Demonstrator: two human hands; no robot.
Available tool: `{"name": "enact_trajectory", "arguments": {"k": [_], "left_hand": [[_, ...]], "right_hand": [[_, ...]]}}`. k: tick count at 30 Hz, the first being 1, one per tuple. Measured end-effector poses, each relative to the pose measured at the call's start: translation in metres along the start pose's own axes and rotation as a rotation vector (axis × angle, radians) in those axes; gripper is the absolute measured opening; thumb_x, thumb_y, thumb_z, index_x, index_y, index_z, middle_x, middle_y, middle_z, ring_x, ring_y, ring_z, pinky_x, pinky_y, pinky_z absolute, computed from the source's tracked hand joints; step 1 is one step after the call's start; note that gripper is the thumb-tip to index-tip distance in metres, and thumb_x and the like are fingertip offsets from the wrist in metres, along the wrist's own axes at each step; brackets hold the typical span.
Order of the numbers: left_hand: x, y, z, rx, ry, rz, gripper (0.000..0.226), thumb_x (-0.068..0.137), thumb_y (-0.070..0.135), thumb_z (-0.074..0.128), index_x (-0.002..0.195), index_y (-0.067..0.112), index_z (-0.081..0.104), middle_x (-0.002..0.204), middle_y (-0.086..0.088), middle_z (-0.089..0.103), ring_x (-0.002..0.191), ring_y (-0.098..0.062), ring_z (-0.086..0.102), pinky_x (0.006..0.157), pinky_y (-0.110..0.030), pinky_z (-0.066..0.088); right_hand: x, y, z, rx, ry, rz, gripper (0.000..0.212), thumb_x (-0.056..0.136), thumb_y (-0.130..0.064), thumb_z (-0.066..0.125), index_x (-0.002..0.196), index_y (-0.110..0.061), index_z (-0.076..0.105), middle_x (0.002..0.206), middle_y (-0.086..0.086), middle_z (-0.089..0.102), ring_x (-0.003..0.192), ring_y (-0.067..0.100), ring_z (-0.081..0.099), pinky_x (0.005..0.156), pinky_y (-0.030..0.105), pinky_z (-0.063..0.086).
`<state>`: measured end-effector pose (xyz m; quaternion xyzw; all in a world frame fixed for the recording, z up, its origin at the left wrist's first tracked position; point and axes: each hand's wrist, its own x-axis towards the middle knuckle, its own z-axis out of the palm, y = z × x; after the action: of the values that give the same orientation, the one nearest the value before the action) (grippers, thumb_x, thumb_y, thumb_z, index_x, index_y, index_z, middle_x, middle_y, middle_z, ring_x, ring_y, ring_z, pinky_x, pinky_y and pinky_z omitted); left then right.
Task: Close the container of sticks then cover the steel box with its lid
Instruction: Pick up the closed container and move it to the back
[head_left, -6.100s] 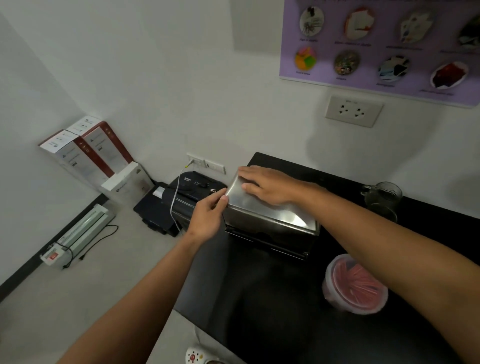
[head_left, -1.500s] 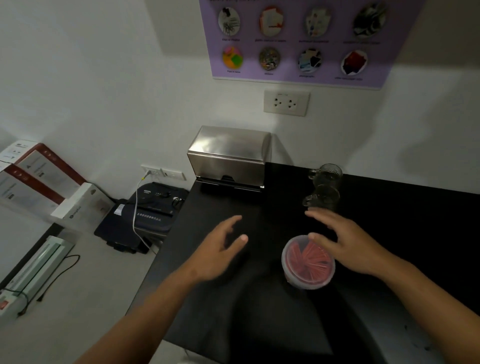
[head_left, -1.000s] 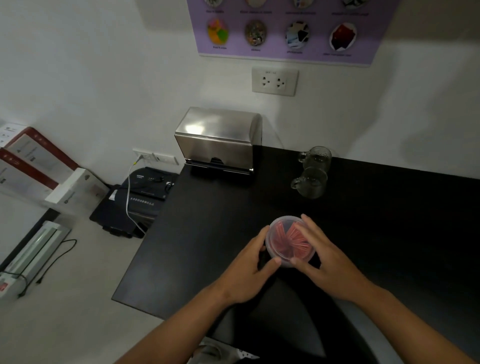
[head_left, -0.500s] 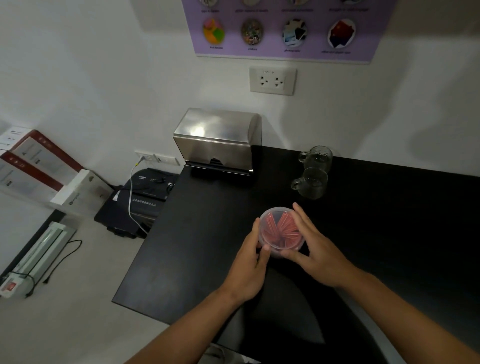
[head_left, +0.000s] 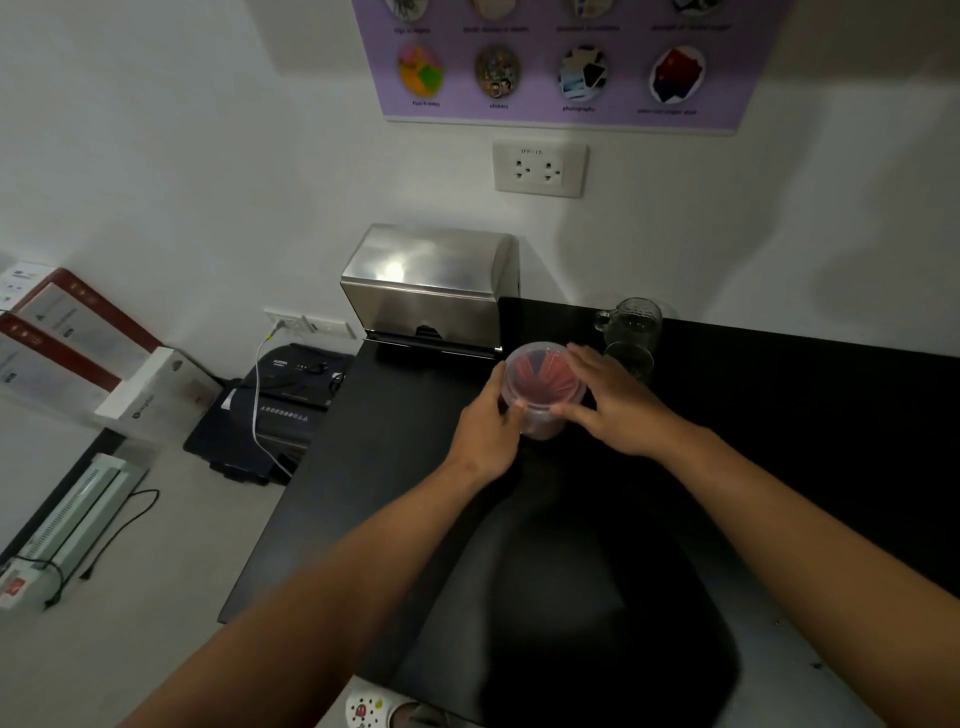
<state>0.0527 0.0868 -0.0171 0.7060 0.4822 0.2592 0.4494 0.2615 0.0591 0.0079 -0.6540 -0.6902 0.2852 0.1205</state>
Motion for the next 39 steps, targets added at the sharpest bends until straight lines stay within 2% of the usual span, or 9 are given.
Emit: {"name": "enact_trajectory", "arguments": {"k": [3,7,13,17,20,23,26,34,39], "left_hand": [[0.025,0.002,-0.005,0.04,-0.022,-0.028,0.048,0.108,0.023,0.053,0.154,0.034,0.044,0.133,0.0,0.071,0.121,-0.014,0.068,0.093,-0.019,0.053],[0.051,0.003,-0.007,0.048,-0.036,-0.045,0.046,0.106,0.024,0.054,0.148,0.04,0.047,0.127,-0.003,0.073,0.117,-0.017,0.068,0.102,-0.035,0.056],[0.091,0.006,0.002,0.017,-0.075,-0.114,0.047,0.1,0.015,0.048,0.144,0.031,0.049,0.124,-0.004,0.07,0.116,-0.022,0.068,0.105,-0.034,0.055],[0.108,0.015,0.005,0.183,-0.075,-0.084,0.045,0.104,0.015,0.048,0.146,0.031,0.042,0.114,0.004,0.064,0.105,-0.02,0.068,0.088,-0.029,0.049],[0.122,0.017,0.008,0.311,-0.07,-0.022,0.044,0.104,0.014,0.051,0.146,0.022,0.042,0.117,0.003,0.062,0.117,-0.023,0.066,0.101,-0.026,0.045],[0.129,0.028,0.006,0.25,-0.057,0.007,0.057,0.101,0.016,0.064,0.152,0.015,0.04,0.139,-0.009,0.063,0.123,-0.031,0.065,0.107,-0.041,0.05],[0.136,0.038,0.006,0.205,-0.048,-0.005,0.063,0.1,0.028,0.067,0.154,0.014,0.039,0.145,-0.011,0.061,0.128,-0.033,0.063,0.104,-0.035,0.047],[0.144,0.049,0.01,0.208,-0.052,-0.086,0.075,0.094,0.039,0.071,0.157,0.017,0.036,0.15,-0.01,0.057,0.133,-0.034,0.06,0.103,-0.033,0.045],[0.136,0.053,0.001,0.157,-0.08,-0.1,0.058,0.104,0.037,0.054,0.154,0.015,0.035,0.143,-0.013,0.06,0.126,-0.036,0.063,0.105,-0.043,0.049]], "right_hand": [[0.02,0.006,-0.009,-0.019,0.047,-0.018,0.091,0.098,-0.051,0.061,0.166,-0.014,0.013,0.176,0.005,0.01,0.162,0.023,0.006,0.128,0.036,0.005],[0.042,0.017,-0.018,-0.026,0.074,-0.021,0.093,0.095,-0.052,0.066,0.164,-0.01,0.02,0.173,0.011,0.02,0.161,0.027,0.017,0.13,0.044,0.016],[0.066,0.029,-0.033,0.059,0.072,0.008,0.091,0.096,-0.041,0.071,0.165,-0.01,0.021,0.173,0.009,0.021,0.157,0.025,0.027,0.118,0.027,0.021],[0.077,0.036,-0.044,0.086,0.083,0.0,0.091,0.094,-0.045,0.072,0.164,-0.013,0.024,0.172,0.007,0.025,0.157,0.023,0.027,0.127,0.042,0.026],[0.084,0.038,-0.054,0.11,0.084,-0.021,0.083,0.093,-0.038,0.074,0.161,-0.016,0.033,0.165,0.005,0.04,0.147,0.017,0.041,0.121,0.041,0.037],[0.093,0.039,-0.06,0.133,0.111,-0.063,0.074,0.094,-0.028,0.075,0.158,-0.017,0.039,0.154,0.002,0.051,0.136,0.017,0.052,0.113,0.035,0.045],[0.1,0.042,-0.064,0.148,0.122,-0.057,0.071,0.095,-0.023,0.075,0.157,-0.016,0.041,0.151,0.003,0.053,0.131,0.015,0.053,0.103,0.025,0.041],[0.109,0.047,-0.067,0.194,0.13,-0.025,0.07,0.093,-0.023,0.076,0.155,-0.017,0.044,0.148,0.004,0.055,0.131,0.023,0.057,0.113,0.046,0.048],[0.103,0.046,-0.069,0.262,0.174,0.021,0.076,0.097,-0.039,0.07,0.16,-0.022,0.032,0.16,0.003,0.045,0.139,0.02,0.05,0.118,0.049,0.042]]}}
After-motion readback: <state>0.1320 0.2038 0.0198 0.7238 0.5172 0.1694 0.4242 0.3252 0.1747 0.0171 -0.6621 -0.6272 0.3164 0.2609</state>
